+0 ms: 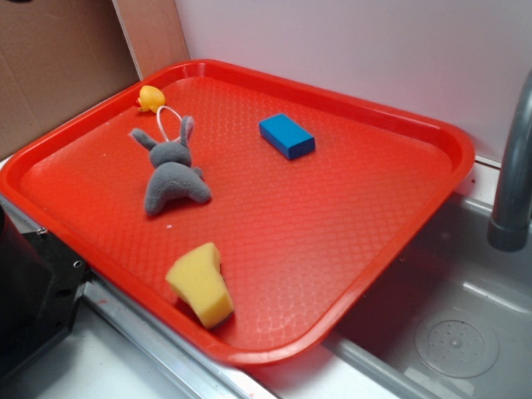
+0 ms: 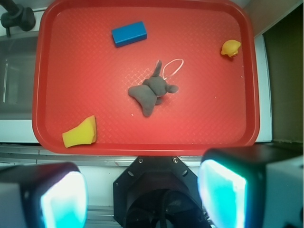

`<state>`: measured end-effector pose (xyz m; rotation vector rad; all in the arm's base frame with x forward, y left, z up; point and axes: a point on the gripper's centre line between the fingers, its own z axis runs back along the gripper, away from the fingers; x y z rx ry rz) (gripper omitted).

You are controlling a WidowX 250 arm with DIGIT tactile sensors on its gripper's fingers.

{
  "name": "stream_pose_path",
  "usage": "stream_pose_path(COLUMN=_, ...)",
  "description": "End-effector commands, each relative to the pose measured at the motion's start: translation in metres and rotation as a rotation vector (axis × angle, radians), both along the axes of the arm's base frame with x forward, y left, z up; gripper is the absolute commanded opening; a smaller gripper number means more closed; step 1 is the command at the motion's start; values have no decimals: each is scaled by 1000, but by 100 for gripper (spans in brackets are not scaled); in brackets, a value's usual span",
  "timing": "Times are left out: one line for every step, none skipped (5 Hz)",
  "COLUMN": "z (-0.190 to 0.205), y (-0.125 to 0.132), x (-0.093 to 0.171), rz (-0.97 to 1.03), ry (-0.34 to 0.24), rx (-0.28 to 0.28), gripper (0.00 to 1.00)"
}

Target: Grab the blue block.

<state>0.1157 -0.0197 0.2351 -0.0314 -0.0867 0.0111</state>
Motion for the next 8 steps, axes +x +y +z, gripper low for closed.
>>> stream_pose_path(z=0, y=0, x=0, rz=0, ry=0, rx=0, gripper=100)
stream_pose_path(z=-1, y=4, x=17, rz=128, ry=12, rx=-55, gripper=100)
stream_pose_path(z=-5, y=9, x=38, rz=299, ry=-4, rx=-70, gripper=100)
stream_pose_path(z=-16, y=14, x=71, rz=548, ry=-21, rx=-77, gripper=100)
stream_pose_path(z=-30, y=18, x=100, rz=778, ry=-73, rx=-69, gripper=100)
stream_pose_path(z=-47, y=20, x=123, rz=973, ry=-113, rx=-62, gripper=100)
stream_pose_path(z=-67, y=18, x=147, rz=1151, ry=-156, rx=-53, gripper=100)
stream_pose_path(z=-92, y=16, x=166, rz=1246, ry=-164, rx=-10, gripper=100)
